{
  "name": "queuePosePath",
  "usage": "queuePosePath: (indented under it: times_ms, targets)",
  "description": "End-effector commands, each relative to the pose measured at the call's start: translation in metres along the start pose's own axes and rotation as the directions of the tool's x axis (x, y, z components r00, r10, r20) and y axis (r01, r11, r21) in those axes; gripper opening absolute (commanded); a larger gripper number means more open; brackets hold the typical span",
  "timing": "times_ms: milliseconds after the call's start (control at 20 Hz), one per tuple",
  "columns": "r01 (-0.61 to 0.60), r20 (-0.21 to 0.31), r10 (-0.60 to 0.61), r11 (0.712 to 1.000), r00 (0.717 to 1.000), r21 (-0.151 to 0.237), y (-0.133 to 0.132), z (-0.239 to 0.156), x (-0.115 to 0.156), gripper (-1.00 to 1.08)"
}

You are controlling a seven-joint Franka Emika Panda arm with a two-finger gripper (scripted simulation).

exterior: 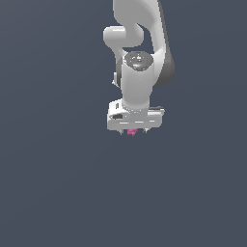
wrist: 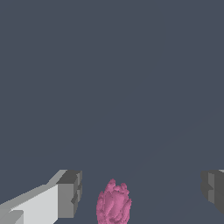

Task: Pick up the object and move it to a goal position.

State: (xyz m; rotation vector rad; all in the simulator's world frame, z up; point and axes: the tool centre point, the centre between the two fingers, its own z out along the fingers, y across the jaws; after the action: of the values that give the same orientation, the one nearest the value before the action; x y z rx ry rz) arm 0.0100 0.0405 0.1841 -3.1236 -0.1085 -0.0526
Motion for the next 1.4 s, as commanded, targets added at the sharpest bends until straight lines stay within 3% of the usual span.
queuePosePath:
  times_ms: [0,500,950,1350]
  targets:
    - [0.0,0.0,0.0,1.0,1.0,0.0,0.0,0.0,0.0,1.0]
    - [-0.015,-0.011,0.014,1.0,1.0,-0.026,0.035,-0.007,0.005,1.0]
    - [-0.036,-0.007,0.036,0.999,0.999,-0.024,0.029,0.002,-0.003,1.0]
    - [-0.11,0.002,0.11,0.994,0.994,-0.02,0.015,0.028,-0.032,1.0]
